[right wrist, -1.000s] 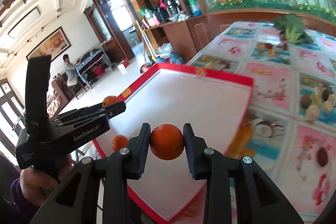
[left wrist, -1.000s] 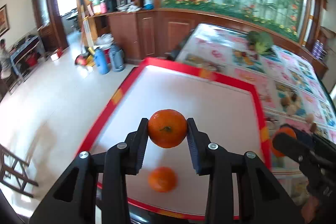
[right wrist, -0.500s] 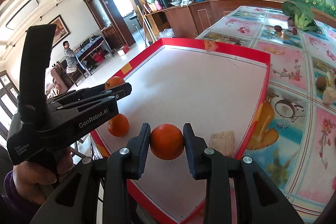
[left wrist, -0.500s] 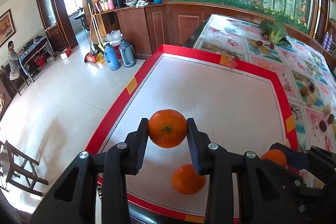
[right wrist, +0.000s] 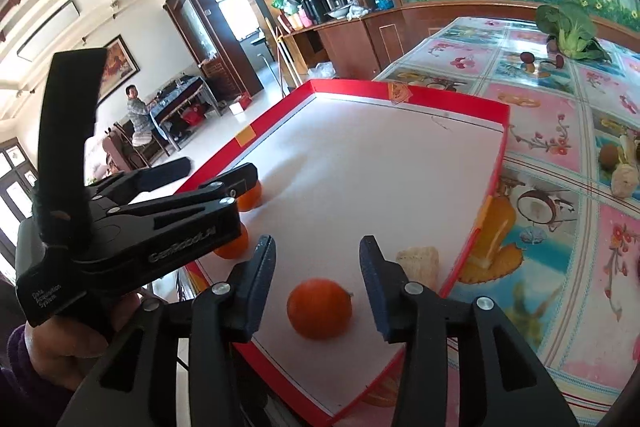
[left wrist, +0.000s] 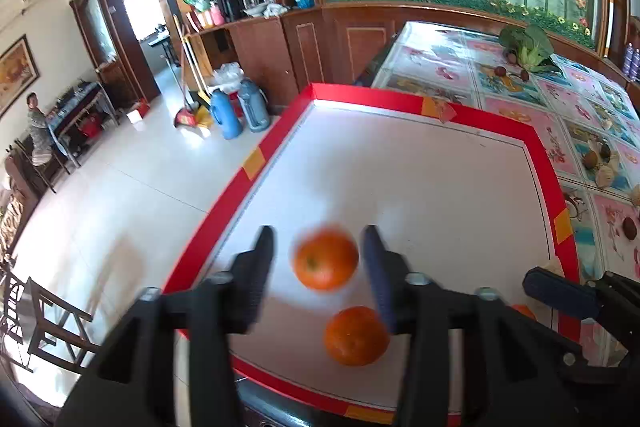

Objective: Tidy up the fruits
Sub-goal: 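Carry both oranges over the white tray and open both tools to release them, then move both tools back over the tablecloth toward the remaining fruits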

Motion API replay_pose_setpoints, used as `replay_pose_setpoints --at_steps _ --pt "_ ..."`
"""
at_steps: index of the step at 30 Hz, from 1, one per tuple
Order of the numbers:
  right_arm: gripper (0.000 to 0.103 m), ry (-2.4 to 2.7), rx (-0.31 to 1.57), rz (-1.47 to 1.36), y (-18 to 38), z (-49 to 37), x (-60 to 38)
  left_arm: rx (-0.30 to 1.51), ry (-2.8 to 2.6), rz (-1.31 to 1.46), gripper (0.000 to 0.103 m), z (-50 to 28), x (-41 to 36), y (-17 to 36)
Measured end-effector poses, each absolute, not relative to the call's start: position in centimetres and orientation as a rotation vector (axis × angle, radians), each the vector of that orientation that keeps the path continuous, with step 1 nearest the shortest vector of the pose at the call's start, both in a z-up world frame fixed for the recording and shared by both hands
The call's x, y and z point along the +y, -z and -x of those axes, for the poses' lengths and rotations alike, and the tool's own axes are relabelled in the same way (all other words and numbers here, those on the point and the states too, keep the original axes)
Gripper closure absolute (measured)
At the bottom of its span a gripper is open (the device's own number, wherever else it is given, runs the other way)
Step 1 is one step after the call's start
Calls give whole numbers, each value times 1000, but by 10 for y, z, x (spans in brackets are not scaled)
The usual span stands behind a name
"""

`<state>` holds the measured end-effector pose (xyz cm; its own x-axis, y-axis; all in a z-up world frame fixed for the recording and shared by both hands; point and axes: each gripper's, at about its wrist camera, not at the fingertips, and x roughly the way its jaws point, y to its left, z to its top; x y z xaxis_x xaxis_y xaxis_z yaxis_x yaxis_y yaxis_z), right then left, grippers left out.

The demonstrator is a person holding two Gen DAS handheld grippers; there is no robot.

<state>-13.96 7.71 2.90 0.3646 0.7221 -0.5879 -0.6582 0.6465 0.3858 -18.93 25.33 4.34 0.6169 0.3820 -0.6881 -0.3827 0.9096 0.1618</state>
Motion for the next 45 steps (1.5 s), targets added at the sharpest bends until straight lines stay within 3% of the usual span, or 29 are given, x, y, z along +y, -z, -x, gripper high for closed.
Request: replay_pose_setpoints --at_steps 2,7,20,34,45 --pt "58 -885 802 -106 -30 139 71 774 -455 -20 25 193 250 -48" --pt "56 -871 790 -129 -31 140 54 751 -458 -47 20 199 239 -56" --pt "53 -794 716 -164 -39 144 -14 765 -417 -127 18 196 194 -62" --pt "53 -451 709 -296 -35 141 -174 787 -170 -199 18 192 105 -63" --pt "53 -412 737 -239 -32 129 -168 862 -16 -278 18 194 47 -39"
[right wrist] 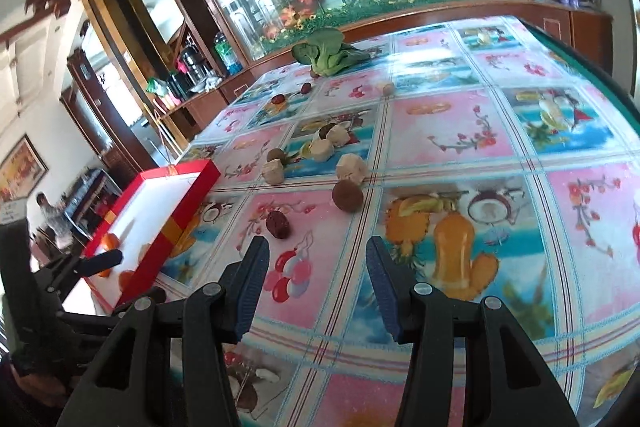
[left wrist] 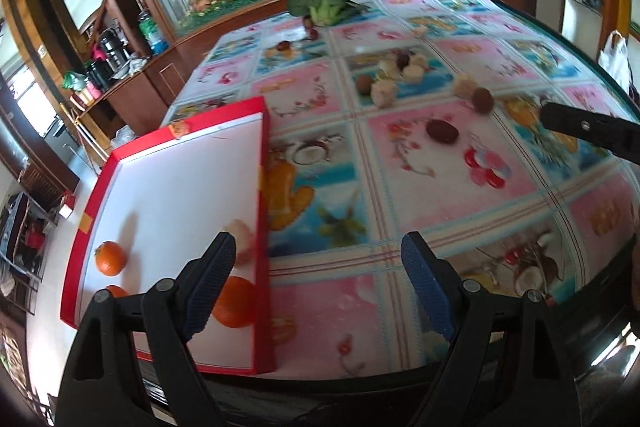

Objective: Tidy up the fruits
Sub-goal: 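Move both tools back over the tablecloth toward the remaining fruits, then grasp a brown round fruit with the right tool while the left tool grasps a dark red date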

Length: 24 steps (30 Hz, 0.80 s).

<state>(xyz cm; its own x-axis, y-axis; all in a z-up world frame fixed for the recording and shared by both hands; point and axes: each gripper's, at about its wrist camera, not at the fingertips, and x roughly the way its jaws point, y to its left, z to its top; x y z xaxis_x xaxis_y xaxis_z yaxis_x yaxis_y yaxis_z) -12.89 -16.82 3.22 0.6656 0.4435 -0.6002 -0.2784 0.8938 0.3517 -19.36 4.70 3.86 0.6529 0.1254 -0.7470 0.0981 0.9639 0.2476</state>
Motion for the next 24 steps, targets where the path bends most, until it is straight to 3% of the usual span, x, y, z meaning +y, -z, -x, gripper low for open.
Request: replay_pose_setpoints --at_steps 7,11,12,24 --pt "54 -353 831 -86 -30 76 -152 880 -26 -256 18 188 49 -42" --pt "69 -362 910 -49 -15 54 -141 879 -34 -250 18 185 51 -44" --pt "80 -362 919 -44 -12 53 -139 883 -30 -246 18 184 51 -44" --pt "80 -410 842 -256 -27 53 -170 913 54 -208 18 147 25 -47"
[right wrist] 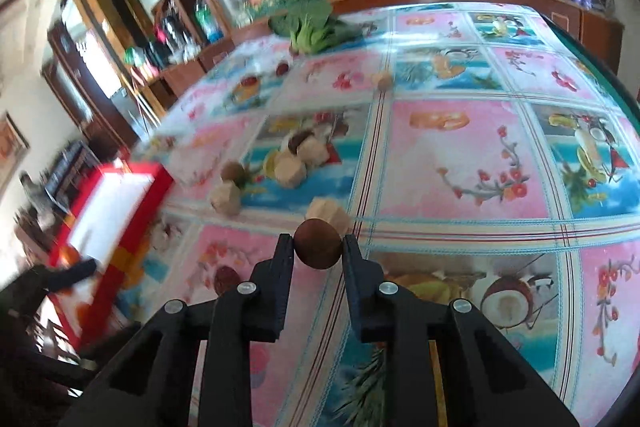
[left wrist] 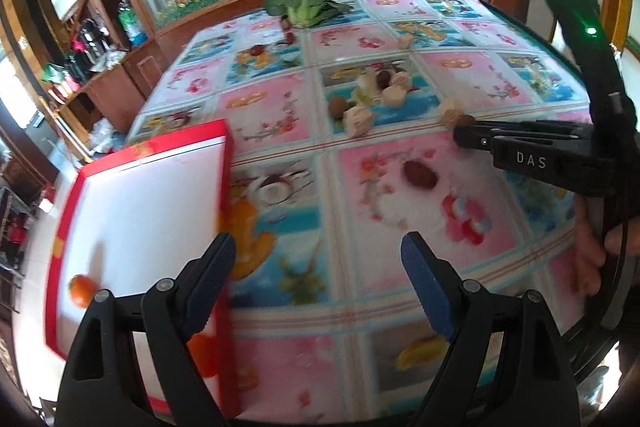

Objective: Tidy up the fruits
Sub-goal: 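Grasp a brown round fruit with the right tool while the left tool grasps a dark red date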

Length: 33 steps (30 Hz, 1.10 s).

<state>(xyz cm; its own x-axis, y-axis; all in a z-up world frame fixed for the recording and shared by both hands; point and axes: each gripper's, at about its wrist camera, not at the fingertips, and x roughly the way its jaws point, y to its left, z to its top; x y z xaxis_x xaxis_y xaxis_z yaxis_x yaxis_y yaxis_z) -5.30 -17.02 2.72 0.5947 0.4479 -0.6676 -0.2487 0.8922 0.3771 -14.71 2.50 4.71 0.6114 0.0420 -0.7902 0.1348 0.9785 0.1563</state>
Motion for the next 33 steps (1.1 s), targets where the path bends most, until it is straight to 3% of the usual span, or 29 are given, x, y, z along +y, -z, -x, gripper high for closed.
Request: replay_pose_setpoints --at_steps 13,18,20,24,26,33 --pt "80 -395 767 -313 -41 56 -181 972 115 -106 20 97 -15 -23" --pt "80 -398 770 -319 -41 55 -182 981 136 -78 43 87 -25 -17" --pt "80 -401 774 -320 -40 55 -182 996 142 -81 58 84 -26 -12" --pt "80 -404 774 -319 -39 55 -182 985 160 -83 64 86 -25 -11" --pt "80 -403 771 -315 -39 55 -181 981 161 -81 74 86 -22 -11" --pt "80 -408 760 -298 -40 56 -178 971 160 -48 74 90 -8 -13"
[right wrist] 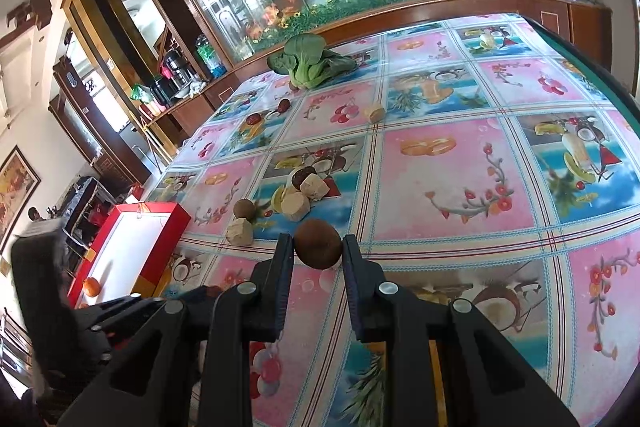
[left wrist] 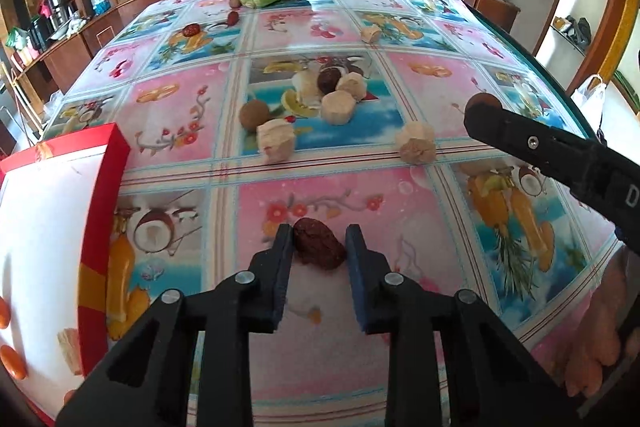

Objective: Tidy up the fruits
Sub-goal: 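Grasp a brown round fruit with the right tool while the left tool grasps a dark red date, then carry the brown fruit and the date into the white tray and open both tools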

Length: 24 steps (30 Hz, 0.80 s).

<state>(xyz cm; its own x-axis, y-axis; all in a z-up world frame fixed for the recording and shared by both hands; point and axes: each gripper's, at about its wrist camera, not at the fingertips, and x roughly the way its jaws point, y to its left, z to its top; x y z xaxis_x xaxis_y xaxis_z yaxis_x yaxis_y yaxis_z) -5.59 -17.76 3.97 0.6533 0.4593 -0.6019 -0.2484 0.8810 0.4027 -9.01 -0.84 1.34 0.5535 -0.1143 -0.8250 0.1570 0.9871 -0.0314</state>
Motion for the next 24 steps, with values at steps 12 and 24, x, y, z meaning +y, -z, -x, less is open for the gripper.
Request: replay_pose_setpoints --at_steps 12,24 --pt "80 -402 639 -165 -49 70 -160 858 146 -9 74 126 17 -57" --pt "80 -370 624 -129 -45 70 -157 725 64 -17 74 155 49 -93"
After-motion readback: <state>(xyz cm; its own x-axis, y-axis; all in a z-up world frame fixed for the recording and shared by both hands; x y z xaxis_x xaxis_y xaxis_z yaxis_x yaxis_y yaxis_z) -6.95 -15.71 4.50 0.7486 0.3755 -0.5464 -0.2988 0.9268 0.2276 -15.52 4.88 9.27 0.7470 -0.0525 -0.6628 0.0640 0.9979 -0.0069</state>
